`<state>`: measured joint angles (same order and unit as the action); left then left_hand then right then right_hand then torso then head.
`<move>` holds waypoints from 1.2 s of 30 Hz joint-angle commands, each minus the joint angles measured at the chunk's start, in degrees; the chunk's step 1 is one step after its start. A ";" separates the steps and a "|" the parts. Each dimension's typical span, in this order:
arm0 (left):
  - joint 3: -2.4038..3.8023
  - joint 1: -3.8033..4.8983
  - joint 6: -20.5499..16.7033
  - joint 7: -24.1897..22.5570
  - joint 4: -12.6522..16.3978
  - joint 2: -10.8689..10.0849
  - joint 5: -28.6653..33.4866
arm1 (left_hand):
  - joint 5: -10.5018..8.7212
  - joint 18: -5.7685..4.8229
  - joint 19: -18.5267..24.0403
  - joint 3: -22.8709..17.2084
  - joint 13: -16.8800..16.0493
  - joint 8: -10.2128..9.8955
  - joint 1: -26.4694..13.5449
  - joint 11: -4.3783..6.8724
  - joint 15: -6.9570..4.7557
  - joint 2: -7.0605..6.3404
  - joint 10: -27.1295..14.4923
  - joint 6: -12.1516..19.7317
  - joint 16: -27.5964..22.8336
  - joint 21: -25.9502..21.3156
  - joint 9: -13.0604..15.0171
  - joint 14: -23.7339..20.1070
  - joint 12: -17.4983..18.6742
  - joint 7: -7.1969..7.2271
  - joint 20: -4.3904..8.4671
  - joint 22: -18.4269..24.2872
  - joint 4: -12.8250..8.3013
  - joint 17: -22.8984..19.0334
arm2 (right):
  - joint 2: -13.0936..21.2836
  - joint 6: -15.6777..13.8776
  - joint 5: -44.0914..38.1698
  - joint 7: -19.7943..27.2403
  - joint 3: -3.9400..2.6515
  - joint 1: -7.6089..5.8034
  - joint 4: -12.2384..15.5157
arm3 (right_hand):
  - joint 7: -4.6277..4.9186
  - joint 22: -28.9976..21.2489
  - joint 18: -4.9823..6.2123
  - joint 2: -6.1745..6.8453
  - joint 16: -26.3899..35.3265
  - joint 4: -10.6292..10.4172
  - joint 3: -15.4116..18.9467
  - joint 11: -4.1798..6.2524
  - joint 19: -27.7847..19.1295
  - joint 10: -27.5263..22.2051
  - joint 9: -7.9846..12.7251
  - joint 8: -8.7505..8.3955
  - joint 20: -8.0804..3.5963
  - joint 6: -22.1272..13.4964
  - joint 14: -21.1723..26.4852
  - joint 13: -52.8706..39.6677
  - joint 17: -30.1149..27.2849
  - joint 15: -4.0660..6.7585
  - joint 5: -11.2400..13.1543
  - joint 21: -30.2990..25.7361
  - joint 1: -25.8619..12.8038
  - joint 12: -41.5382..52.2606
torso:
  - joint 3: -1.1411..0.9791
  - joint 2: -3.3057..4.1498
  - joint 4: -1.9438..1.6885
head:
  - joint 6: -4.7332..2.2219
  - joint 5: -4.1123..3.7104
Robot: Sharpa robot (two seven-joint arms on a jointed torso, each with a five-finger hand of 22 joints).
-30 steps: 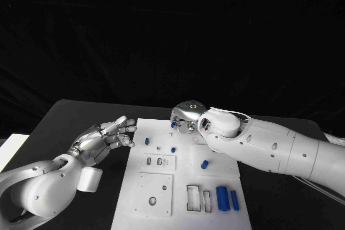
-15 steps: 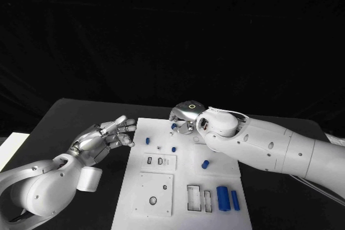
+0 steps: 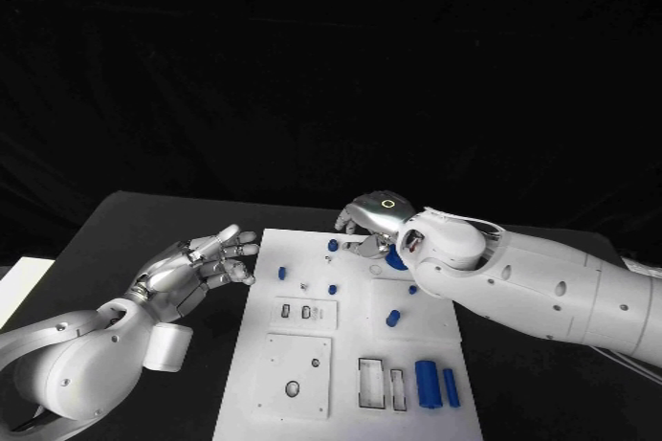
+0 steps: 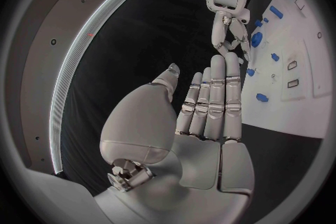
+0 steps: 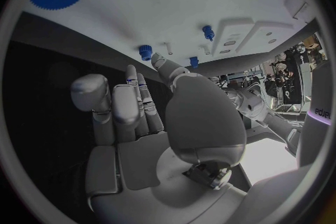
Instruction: Assemble the parts on the task board
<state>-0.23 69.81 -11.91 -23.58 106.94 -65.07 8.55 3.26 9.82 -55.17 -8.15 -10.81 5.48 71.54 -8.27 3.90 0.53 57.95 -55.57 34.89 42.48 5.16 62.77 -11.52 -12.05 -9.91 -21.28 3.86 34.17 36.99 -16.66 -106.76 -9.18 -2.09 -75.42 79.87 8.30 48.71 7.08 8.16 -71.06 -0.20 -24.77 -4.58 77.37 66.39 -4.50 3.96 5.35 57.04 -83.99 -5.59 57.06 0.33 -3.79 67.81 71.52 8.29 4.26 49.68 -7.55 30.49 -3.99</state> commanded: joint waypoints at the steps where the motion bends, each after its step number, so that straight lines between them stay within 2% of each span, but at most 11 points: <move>1: 0.03 0.07 0.52 -0.18 0.20 -0.11 0.10 | -0.08 0.75 -0.34 -0.12 0.09 -0.20 0.23 0.04 0.11 0.25 -0.45 0.56 -0.21 -0.12 -0.10 0.39 0.21 0.04 -0.13 0.05 -0.35 -0.05 | 3.78 -2.28 4.85 -1.12 -0.57 0.00 3.52 | 0.27 3.59 -0.40 0.89 -2.26 -0.61 0.03 0.86 1.51 5.69 -0.04 0.10 -0.52 0.58 -1.82 -1.51 3.45 0.81 -0.93 2.18 0.32 2.60 | -0.01 0.00 0.21 | -0.26 -0.23; 4: 0.03 0.08 0.51 -0.13 0.29 -0.28 0.10 | -0.08 0.75 -0.34 -0.12 0.09 -0.20 0.23 0.04 0.11 0.25 -0.45 0.56 -0.21 -0.12 -0.10 0.39 0.21 0.04 -0.13 0.05 -0.35 -0.05 | 7.62 -0.82 10.47 -1.82 -1.02 -0.01 6.40 | -0.28 5.59 -0.75 3.18 -3.93 -1.45 2.69 1.72 2.24 10.83 0.17 -0.13 -1.31 -0.23 -2.20 -4.41 5.91 1.47 -3.00 3.51 -0.58 6.35 | -0.12 -0.03 0.53 | -0.35 -0.20; 6: 0.03 0.08 0.52 -0.11 0.33 -0.35 0.10 | -0.08 0.75 -0.34 -0.12 0.09 -0.20 0.23 0.04 0.11 0.25 -0.45 0.56 -0.21 -0.12 -0.10 0.39 0.21 0.04 -0.13 0.05 -0.35 -0.05 | 9.47 0.25 13.08 -2.15 -1.20 -0.02 7.61 | -0.53 6.86 -0.98 3.99 -5.12 -2.54 5.59 2.00 2.67 12.85 0.28 -0.16 -1.61 -1.13 -2.47 -6.49 7.77 1.72 -3.32 4.31 -1.60 8.84 | -0.13 -0.08 0.71 | -0.41 -0.25; 8: 0.03 0.09 0.53 -0.08 0.33 -0.39 0.10 | -0.08 0.75 -0.34 -0.12 0.09 -0.20 0.23 0.04 0.11 0.25 -0.45 0.56 -0.21 -0.12 -0.10 0.39 0.21 0.04 -0.13 0.05 -0.35 -0.05 | 11.63 1.74 15.43 -2.58 -1.38 -0.03 8.91 | -0.93 8.94 -1.50 2.54 -6.96 -4.86 13.39 2.16 3.31 11.95 0.26 0.36 -1.79 -2.85 -2.71 -12.71 10.49 2.11 -4.94 5.72 0.46 14.39 | -0.16 -0.13 0.87 | -0.36 -0.29; 9: 0.02 0.09 0.53 -0.07 0.31 -0.38 0.10 | -0.08 0.75 -0.35 -0.12 0.11 -0.19 0.23 0.04 0.12 0.26 -0.48 0.56 -0.24 -0.16 -0.10 0.38 0.22 0.04 -0.13 0.08 -0.37 -0.07 | 12.48 2.42 16.11 -2.76 -1.44 -0.04 9.35 | -0.77 10.16 -1.44 1.99 -8.02 -6.79 16.85 2.30 3.63 11.33 0.18 0.65 -2.11 -3.35 -2.92 -16.35 12.15 1.60 -5.61 6.50 1.04 17.74 | -0.18 -0.14 0.92 | -0.37 -0.34; 10: 0.02 0.09 0.55 -0.07 0.27 -0.35 0.10 | -0.08 0.75 -0.36 -0.11 0.14 -0.19 0.22 0.03 0.13 0.26 -0.51 0.55 -0.30 -0.22 -0.09 0.36 0.23 0.04 -0.14 0.14 -0.39 -0.12 | 13.21 3.08 16.62 -2.96 -1.49 -0.04 9.67 | -0.51 11.17 -1.63 2.53 -8.89 -7.77 18.58 2.20 3.90 11.15 0.14 0.81 -2.06 -3.60 -3.11 -21.83 13.61 1.69 -5.85 7.10 1.46 22.72 | -0.22 -0.14 0.96 | -0.38 -0.34; 11: 0.02 0.09 0.56 -0.06 0.23 -0.32 0.10 | -0.08 0.75 -0.36 -0.11 0.14 -0.19 0.22 0.03 0.13 0.26 -0.51 0.55 -0.30 -0.22 -0.09 0.36 0.23 0.04 -0.14 0.14 -0.39 -0.12 | 13.84 3.71 16.98 -3.16 -1.53 -0.04 9.89 | -0.29 12.27 -1.86 1.96 -9.88 -10.33 20.97 2.51 4.18 10.07 0.00 1.32 -1.87 -4.02 -3.28 -29.87 15.04 1.56 -6.99 7.87 3.17 30.01 | -0.24 -0.15 1.00 | -0.42 -0.34; 14: 0.02 0.09 0.58 -0.03 0.13 -0.20 0.10 | -0.08 0.75 -0.36 -0.11 0.14 -0.19 0.22 0.03 0.13 0.26 -0.51 0.55 -0.30 -0.22 -0.09 0.36 0.23 0.04 -0.14 0.14 -0.39 -0.12 | 15.08 5.33 17.35 -3.73 -1.60 -0.04 10.08 | -0.05 14.50 -2.19 3.05 -11.57 -13.94 22.50 2.11 4.61 9.51 -0.17 2.20 -1.61 -4.57 -3.56 -43.46 17.94 1.42 -7.63 9.23 4.95 42.26 | -0.33 -0.14 1.10 | -0.42 -0.26; 17: 0.02 0.09 0.60 -0.02 0.08 -0.12 0.10 | -0.08 0.75 -0.36 -0.11 0.14 -0.19 0.22 0.03 0.13 0.26 -0.51 0.55 -0.30 -0.22 -0.09 0.36 0.23 0.04 -0.14 0.14 -0.39 -0.12 | 15.59 6.52 17.14 -4.25 -1.63 -0.03 9.74 | -0.07 15.83 -2.37 2.85 -12.68 -16.27 22.75 1.68 4.80 9.83 -0.29 2.97 -1.41 -4.94 -3.77 -51.69 19.99 1.24 -7.98 10.04 6.26 49.64 | -0.31 -0.09 1.09 | -0.43 -0.43; 22: 0.01 0.09 0.63 0.00 0.01 0.02 0.10 | -0.07 0.75 -0.37 -0.15 0.18 -0.18 0.26 0.03 0.13 0.31 -0.54 0.53 -0.36 -0.29 -0.09 0.35 0.23 0.05 -0.15 0.21 -0.44 -0.16 | 15.33 7.93 16.56 -4.85 -1.64 0.06 8.06 | -0.06 17.74 -2.69 2.35 -14.23 -16.33 22.75 1.44 5.22 11.32 -0.48 4.12 -1.17 -5.08 -4.20 -59.83 22.94 1.16 -9.00 11.18 6.40 57.08 | -0.20 -0.06 0.96 | -0.32 -0.77; 36: 0.01 0.09 0.74 0.02 -0.18 0.31 0.10 | -0.07 0.75 -0.37 -0.15 0.18 -0.18 0.26 0.03 0.13 0.31 -0.54 0.53 -0.36 -0.29 -0.09 0.35 0.23 0.05 -0.15 0.21 -0.44 -0.16 | 13.21 9.44 15.52 -4.66 -1.64 0.98 5.33 | -0.22 18.24 -2.74 1.35 -14.52 -16.03 22.14 1.59 5.20 11.96 -0.69 5.20 -1.13 -4.37 -4.23 -63.11 23.51 1.17 -9.90 11.53 6.75 59.88 | -0.05 -0.10 0.77 | 0.12 -0.79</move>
<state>-0.25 69.85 -11.88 -23.29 106.74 -64.89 8.56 3.26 9.81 -55.17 -8.30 -10.72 5.48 71.54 -8.27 3.89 0.53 57.95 -55.57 34.89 42.48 5.12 62.77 -11.52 -12.05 -9.91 -21.12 3.71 34.11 50.30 -8.88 -90.62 -13.50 -3.70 -74.51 85.31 8.26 66.90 5.25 10.11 -85.33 -16.28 -2.33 -3.02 82.08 78.07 -5.13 8.86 4.21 52.31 -84.03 -68.51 74.94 1.83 -13.53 79.00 78.28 67.96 4.14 49.60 -6.73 30.55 -4.72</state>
